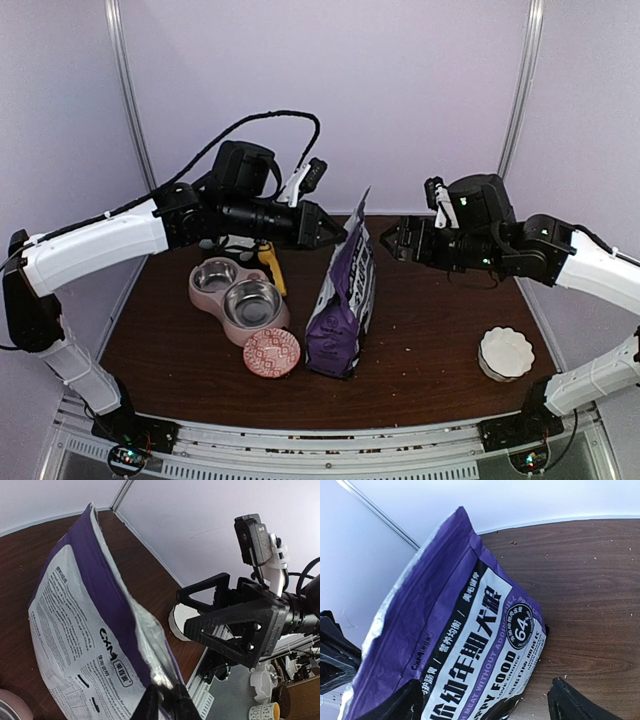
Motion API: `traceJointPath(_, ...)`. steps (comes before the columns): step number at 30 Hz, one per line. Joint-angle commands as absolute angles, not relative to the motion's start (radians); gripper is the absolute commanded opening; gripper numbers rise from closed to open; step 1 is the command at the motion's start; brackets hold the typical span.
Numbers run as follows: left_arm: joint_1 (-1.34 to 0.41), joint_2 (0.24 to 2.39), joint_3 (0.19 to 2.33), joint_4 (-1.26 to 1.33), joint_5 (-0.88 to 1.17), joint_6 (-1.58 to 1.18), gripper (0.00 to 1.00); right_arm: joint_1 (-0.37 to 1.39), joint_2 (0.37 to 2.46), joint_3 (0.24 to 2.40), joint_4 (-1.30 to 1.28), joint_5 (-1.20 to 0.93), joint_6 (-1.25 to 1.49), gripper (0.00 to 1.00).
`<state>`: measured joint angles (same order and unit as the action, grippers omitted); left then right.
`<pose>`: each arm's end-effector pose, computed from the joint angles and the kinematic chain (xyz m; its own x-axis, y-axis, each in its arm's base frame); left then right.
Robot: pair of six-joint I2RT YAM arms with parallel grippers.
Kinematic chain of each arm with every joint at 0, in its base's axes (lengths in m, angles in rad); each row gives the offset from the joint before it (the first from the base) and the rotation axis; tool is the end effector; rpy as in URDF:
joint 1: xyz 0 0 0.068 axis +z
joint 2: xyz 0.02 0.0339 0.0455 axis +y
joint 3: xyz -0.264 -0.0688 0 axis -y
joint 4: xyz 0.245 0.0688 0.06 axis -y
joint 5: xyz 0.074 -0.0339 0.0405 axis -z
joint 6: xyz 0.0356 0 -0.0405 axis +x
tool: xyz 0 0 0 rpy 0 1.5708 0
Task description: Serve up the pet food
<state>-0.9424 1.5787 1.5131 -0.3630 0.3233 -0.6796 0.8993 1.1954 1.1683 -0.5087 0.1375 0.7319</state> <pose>0.2075 -0.3048 0.3765 -0.7789 0.0581 -0.6245 0.5752 0.4630 -0.6743 0.1679 0.2034 0.3567 -0.7055 0.1762 -0.6864 -0.3101 0.7942 0.5226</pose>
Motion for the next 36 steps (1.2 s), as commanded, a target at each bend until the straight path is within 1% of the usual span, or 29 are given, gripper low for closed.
traceJointPath(1, -0.940, 1.587, 1.504, -0.290, 0.369, -0.673, 0.09, 0.906, 1.204, 1.210, -0.430, 0.075, 0.776, 0.86)
traceJointPath(4, -0.940, 1.586, 1.499, -0.277, 0.378, -0.675, 0.01, 0.906, 1.217, 1.229, -0.389, 0.038, 0.796, 0.81)
traceJointPath(5, -0.940, 1.587, 1.498, -0.275, 0.380, -0.675, 0.00, 0.906, 1.225, 1.239, -0.378, 0.029, 0.800, 0.79)
traceJointPath(14, -0.940, 1.582, 1.488, -0.272, 0.377, -0.674, 0.00, 0.917, 1.300, 1.319, -0.340, -0.034, 0.794, 0.60)
traceJointPath(17, -0.940, 1.578, 1.486, -0.268, 0.376, -0.671, 0.00, 0.919, 1.318, 1.329, -0.341, -0.035, 0.795, 0.56)
traceJointPath(21, -0.940, 1.572, 1.481, -0.265, 0.373, -0.670, 0.00, 0.919, 1.338, 1.328, -0.339, -0.042, 0.797, 0.46)
traceJointPath(25, -0.940, 1.569, 1.479, -0.262, 0.374, -0.666, 0.00, 0.919, 1.354, 1.328, -0.342, -0.038, 0.800, 0.39)
traceJointPath(31, -0.940, 1.566, 1.475, -0.241, 0.388, -0.667, 0.00, 0.919, 1.380, 1.317, -0.350, -0.033, 0.806, 0.35)
traceJointPath(35, -0.940, 1.567, 1.475, -0.235, 0.391, -0.672, 0.00, 0.920, 1.389, 1.305, -0.333, -0.035, 0.823, 0.25)
traceJointPath(36, -0.940, 1.566, 1.474, -0.236, 0.391, -0.671, 0.00, 0.919, 1.386, 1.299, -0.322, -0.034, 0.829, 0.21)
